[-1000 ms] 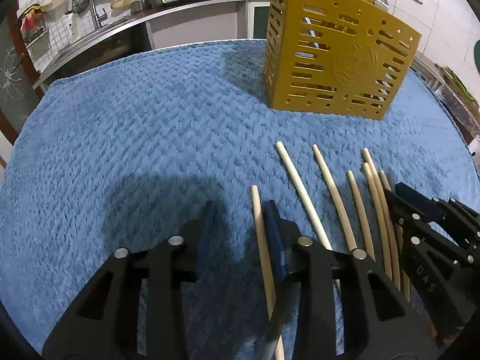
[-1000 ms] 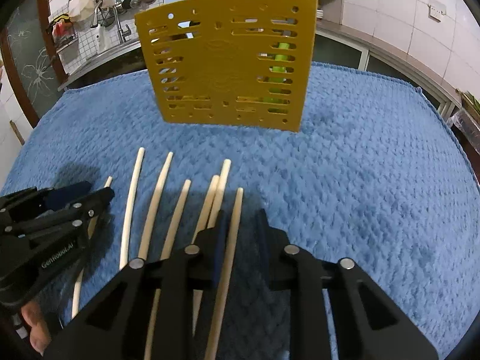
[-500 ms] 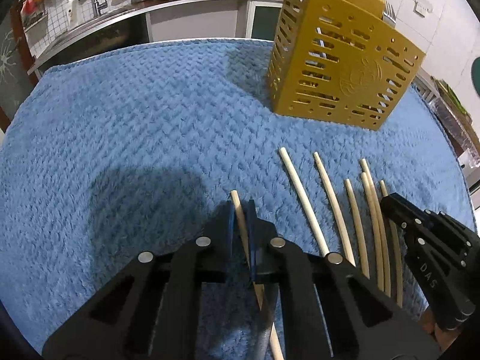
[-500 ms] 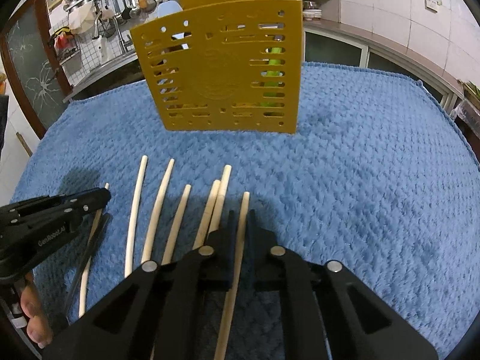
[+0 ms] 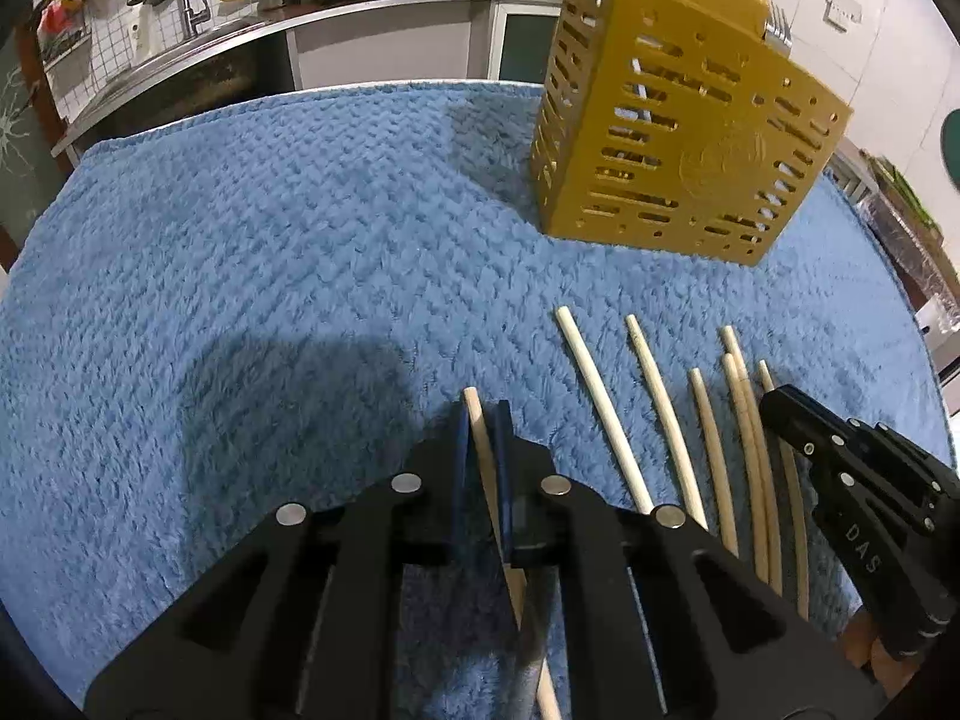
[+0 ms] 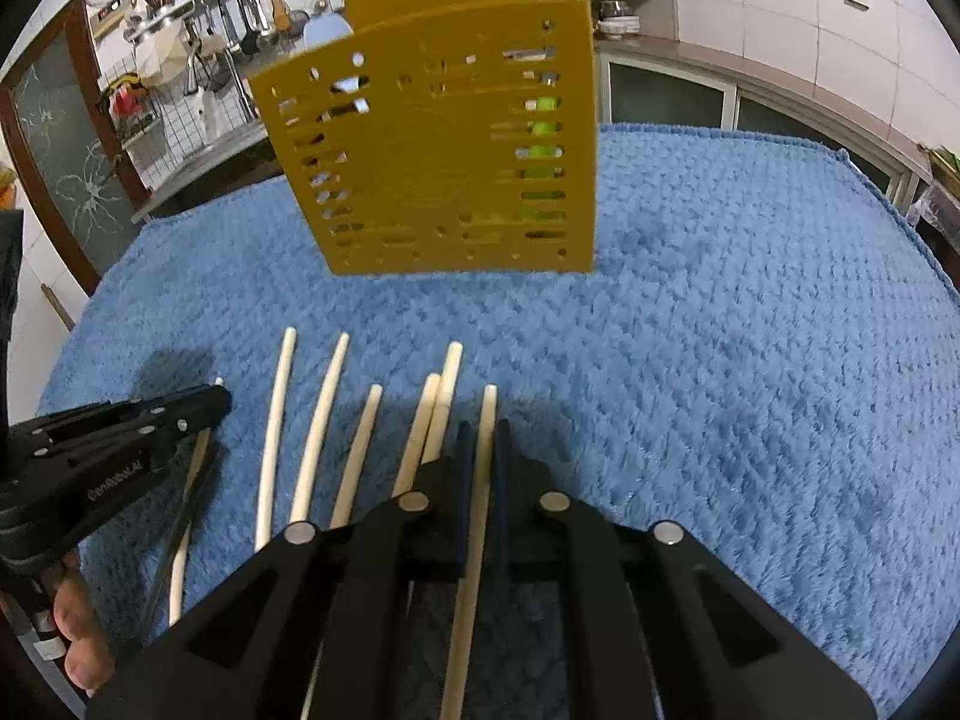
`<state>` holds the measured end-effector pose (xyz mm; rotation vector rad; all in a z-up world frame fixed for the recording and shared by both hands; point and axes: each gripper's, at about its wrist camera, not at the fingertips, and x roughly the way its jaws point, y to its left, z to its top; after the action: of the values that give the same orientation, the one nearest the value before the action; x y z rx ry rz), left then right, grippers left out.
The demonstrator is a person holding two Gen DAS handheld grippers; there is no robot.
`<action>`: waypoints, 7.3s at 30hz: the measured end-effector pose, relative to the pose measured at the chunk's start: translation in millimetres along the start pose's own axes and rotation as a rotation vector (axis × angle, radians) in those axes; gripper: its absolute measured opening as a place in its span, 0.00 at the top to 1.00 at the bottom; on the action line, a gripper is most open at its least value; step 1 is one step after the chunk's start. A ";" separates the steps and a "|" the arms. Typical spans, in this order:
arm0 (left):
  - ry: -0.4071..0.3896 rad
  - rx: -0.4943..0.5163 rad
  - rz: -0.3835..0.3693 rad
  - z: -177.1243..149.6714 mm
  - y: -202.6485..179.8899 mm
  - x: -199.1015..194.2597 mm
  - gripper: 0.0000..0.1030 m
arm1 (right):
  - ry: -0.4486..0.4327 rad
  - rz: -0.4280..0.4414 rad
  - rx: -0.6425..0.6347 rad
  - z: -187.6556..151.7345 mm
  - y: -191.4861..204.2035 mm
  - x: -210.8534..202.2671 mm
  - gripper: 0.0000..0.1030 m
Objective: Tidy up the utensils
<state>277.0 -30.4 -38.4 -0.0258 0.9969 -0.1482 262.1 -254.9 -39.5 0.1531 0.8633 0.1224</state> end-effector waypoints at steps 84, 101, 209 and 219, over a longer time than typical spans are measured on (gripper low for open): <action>-0.704 0.064 -0.085 200.4 -68.2 -211.2 0.96 | -0.701 0.005 -0.042 217.2 -16.0 -196.7 0.94; -0.518 0.057 -0.071 181.7 -53.0 -79.3 0.96 | -0.568 0.029 -0.046 182.9 -39.5 -79.2 0.94; 0.032 -0.037 -0.025 -31.6 31.7 -20.1 0.93 | 0.003 -0.039 -0.054 -2.9 1.3 2.0 0.93; 0.008 -0.052 -0.061 -29.8 35.6 -33.4 0.93 | -0.008 -0.028 -0.018 -4.0 -15.6 -3.1 0.93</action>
<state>238.2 10.8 -29.9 -0.1034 1.0079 -0.1779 257.8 -270.4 -42.5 0.1248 0.8556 0.1029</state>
